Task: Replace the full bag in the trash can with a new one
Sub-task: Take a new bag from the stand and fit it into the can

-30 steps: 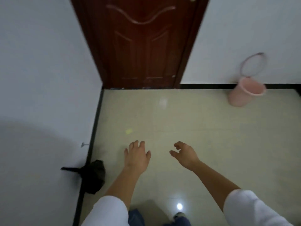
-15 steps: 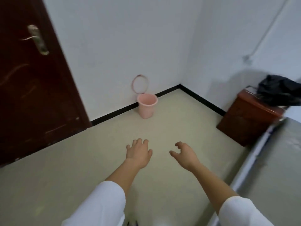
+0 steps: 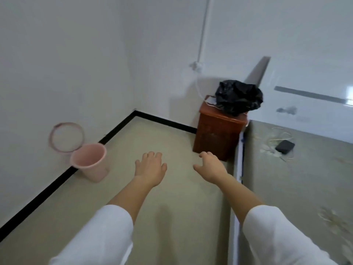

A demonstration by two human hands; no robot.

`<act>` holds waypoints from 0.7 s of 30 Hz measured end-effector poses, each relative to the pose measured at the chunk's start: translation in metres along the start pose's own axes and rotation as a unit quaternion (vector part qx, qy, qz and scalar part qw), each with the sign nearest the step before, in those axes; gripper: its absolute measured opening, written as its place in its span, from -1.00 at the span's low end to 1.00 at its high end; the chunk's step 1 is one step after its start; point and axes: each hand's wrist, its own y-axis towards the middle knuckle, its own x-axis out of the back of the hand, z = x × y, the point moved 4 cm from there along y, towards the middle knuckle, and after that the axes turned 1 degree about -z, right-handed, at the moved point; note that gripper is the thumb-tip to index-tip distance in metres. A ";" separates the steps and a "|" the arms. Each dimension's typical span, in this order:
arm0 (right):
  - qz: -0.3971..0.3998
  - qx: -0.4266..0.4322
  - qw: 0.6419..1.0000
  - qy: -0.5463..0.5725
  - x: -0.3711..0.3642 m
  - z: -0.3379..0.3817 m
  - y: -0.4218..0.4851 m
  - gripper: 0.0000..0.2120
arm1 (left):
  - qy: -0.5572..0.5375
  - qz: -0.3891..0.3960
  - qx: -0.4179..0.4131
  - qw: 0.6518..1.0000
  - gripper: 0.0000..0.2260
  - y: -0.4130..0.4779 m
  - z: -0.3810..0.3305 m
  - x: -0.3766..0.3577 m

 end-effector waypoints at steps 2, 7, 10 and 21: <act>-0.010 -0.015 1.000 -0.010 0.020 -0.016 0.036 -0.50 | 0.001 0.001 -0.024 1.000 -0.59 0.045 -0.025 0.006; -0.026 -0.052 0.998 -0.016 0.056 -0.064 0.128 -0.57 | 0.024 0.007 -0.078 0.997 -0.60 0.155 -0.081 0.008; -0.039 -0.068 0.997 -0.006 0.078 -0.098 0.186 -0.56 | 0.027 0.014 -0.092 0.995 -0.61 0.225 -0.116 0.001; -0.047 -0.092 0.995 -0.010 0.182 -0.251 0.410 -0.56 | -0.058 -0.006 -0.109 0.992 -0.60 0.465 -0.286 -0.018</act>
